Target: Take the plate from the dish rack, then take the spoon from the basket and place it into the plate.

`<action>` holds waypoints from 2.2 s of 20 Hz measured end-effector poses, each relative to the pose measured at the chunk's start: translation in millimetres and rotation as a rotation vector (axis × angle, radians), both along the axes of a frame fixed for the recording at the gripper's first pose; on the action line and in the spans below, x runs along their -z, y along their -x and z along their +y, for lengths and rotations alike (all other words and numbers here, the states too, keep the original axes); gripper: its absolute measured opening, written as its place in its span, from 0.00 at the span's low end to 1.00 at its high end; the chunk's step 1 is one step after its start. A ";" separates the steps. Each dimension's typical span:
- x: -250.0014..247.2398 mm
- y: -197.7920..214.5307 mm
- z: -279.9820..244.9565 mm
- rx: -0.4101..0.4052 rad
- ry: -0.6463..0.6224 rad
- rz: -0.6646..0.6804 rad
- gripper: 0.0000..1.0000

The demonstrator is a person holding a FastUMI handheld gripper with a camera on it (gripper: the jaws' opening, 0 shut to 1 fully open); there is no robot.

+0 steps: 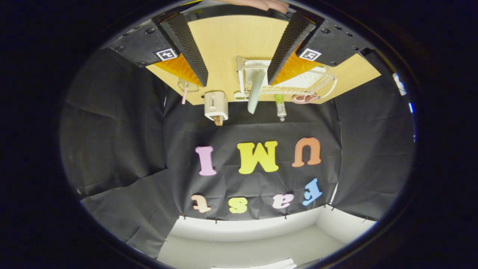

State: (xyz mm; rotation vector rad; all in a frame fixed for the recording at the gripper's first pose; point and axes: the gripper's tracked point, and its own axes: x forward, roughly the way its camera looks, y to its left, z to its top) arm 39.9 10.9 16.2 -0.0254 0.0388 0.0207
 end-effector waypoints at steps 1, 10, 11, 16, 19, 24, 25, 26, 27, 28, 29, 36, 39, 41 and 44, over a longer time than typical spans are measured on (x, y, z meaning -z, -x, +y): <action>-8.1 -9.0 3.0 0.000 0.012 0.007 1.00; -63.2 -137.7 58.9 -0.019 0.152 0.167 1.00; -61.0 -157.1 65.2 -0.017 0.182 0.215 1.00; -45.2 -241.1 77.2 0.043 0.298 0.439 0.94; -37.2 -270.5 87.5 0.050 0.286 0.579 0.86; -20.2 -301.5 91.2 0.145 0.322 0.819 0.68; -19.8 -306.6 87.8 0.183 0.345 0.844 0.58; -18.0 -308.3 84.4 0.230 0.380 0.874 0.49; -16.8 -308.6 83.7 0.259 0.409 0.912 0.39; -11.2 -308.5 86.6 0.266 0.429 0.949 0.38; -8.7 -309.4 87.4 0.263 0.446 0.972 0.34; -7.4 -308.7 95.4 0.341 0.479 0.987 0.21; -8.9 -305.1 106.1 0.405 0.517 0.939 0.17; -10.8 -301.8 113.2 0.432 0.556 0.906 0.17; -15.3 -298.8 121.7 0.470 0.584 0.851 0.17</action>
